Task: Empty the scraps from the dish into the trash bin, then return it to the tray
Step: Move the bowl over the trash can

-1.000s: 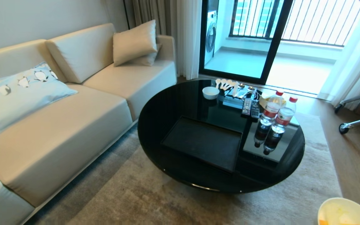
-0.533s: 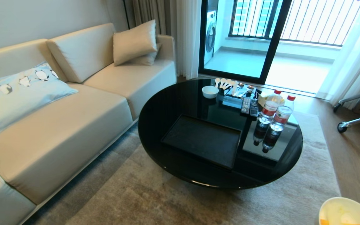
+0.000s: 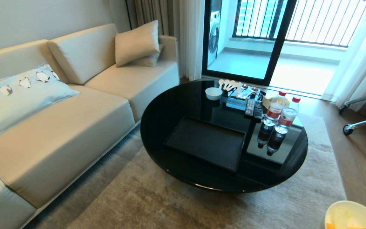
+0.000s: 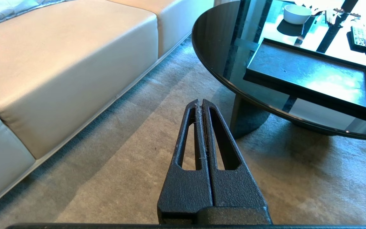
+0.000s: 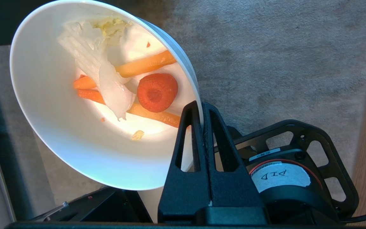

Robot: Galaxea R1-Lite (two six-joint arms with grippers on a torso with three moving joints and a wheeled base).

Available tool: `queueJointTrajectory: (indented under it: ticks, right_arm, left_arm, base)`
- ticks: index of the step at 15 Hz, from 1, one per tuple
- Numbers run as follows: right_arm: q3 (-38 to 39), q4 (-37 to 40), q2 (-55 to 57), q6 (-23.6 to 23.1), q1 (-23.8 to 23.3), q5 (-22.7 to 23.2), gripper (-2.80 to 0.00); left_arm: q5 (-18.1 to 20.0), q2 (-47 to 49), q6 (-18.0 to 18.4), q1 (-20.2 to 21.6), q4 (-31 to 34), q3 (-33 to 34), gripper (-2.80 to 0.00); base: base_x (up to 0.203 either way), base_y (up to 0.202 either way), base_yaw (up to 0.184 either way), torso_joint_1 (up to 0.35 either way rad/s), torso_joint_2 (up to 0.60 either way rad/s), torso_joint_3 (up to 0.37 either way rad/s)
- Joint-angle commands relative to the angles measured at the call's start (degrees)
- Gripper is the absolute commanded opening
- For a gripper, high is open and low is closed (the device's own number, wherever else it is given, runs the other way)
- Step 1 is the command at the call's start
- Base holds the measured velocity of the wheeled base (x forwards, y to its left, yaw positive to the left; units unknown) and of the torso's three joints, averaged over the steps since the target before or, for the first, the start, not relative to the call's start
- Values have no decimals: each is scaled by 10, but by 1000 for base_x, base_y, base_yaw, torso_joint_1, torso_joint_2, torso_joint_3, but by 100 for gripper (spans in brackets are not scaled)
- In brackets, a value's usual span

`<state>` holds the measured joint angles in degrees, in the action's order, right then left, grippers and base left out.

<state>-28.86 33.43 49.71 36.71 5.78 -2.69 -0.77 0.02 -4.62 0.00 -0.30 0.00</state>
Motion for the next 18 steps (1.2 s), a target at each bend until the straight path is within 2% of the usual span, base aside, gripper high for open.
queueJointTrajectory:
  ticks: [1,11,18]
  right_arm:
    - [1,4,-1,2,0,1,-280]
    - [0,3,13,2,-1,-7,-280]
    - [2,3,13,4,0,-12,-280]
  left_arm:
    - [0,0,0,0,0,0,-280]
    - [0,0,0,0,0,0,-280]
    - [0,0,0,0,0,0,-280]
  base:
    - [0,0,0,0,0,0]
    - [0,0,-6,0,0,1]
    - [-1,9,-157,4,2,3]
